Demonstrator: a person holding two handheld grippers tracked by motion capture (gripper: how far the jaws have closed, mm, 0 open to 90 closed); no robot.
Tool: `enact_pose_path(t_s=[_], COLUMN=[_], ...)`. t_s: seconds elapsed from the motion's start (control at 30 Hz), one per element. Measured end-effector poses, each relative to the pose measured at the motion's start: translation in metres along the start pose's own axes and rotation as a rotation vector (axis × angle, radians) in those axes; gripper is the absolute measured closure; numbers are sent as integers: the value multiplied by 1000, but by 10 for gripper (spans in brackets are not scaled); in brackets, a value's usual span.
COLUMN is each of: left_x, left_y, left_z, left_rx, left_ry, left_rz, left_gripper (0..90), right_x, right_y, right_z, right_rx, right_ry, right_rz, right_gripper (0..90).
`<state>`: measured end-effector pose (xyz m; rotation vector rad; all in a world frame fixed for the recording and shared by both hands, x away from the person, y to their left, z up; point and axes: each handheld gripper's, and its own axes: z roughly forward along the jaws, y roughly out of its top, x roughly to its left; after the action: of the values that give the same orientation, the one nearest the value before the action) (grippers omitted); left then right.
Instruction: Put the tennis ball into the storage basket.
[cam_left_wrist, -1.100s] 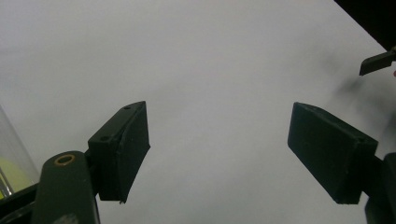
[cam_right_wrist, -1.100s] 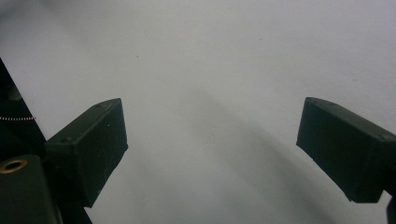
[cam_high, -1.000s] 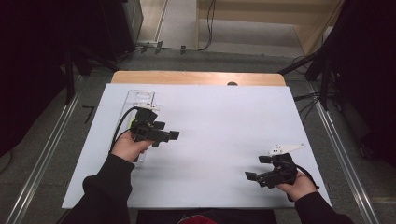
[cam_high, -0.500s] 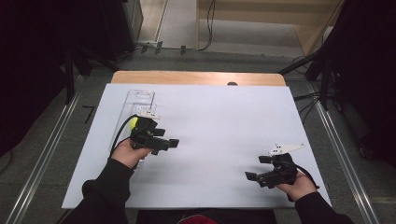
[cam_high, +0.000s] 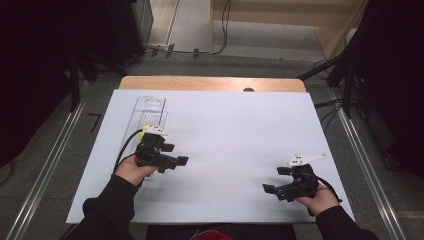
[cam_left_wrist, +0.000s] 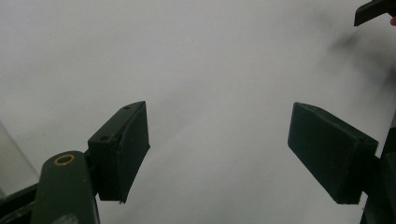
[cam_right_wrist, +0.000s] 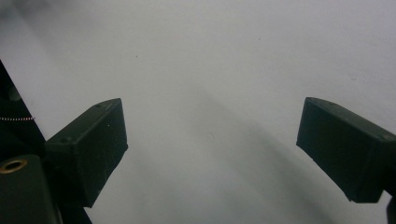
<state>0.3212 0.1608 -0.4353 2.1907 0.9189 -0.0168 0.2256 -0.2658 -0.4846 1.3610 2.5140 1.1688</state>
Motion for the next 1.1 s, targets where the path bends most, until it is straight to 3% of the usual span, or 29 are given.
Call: enact_pose_path(t_s=[0.3,1.1], left_x=[-6,-11], left_y=[-9,-31], left_z=[-1,-6], left_rx=[8,-4], left_ry=[-2,-16], left_rz=[33,54], left_gripper=[216,215], right_x=[0,-1], right_y=[0,0], right_z=[0,1], right_rx=[0,3], right_ry=[-3,-8], right_rz=[2,17], right_gripper=[68,68])
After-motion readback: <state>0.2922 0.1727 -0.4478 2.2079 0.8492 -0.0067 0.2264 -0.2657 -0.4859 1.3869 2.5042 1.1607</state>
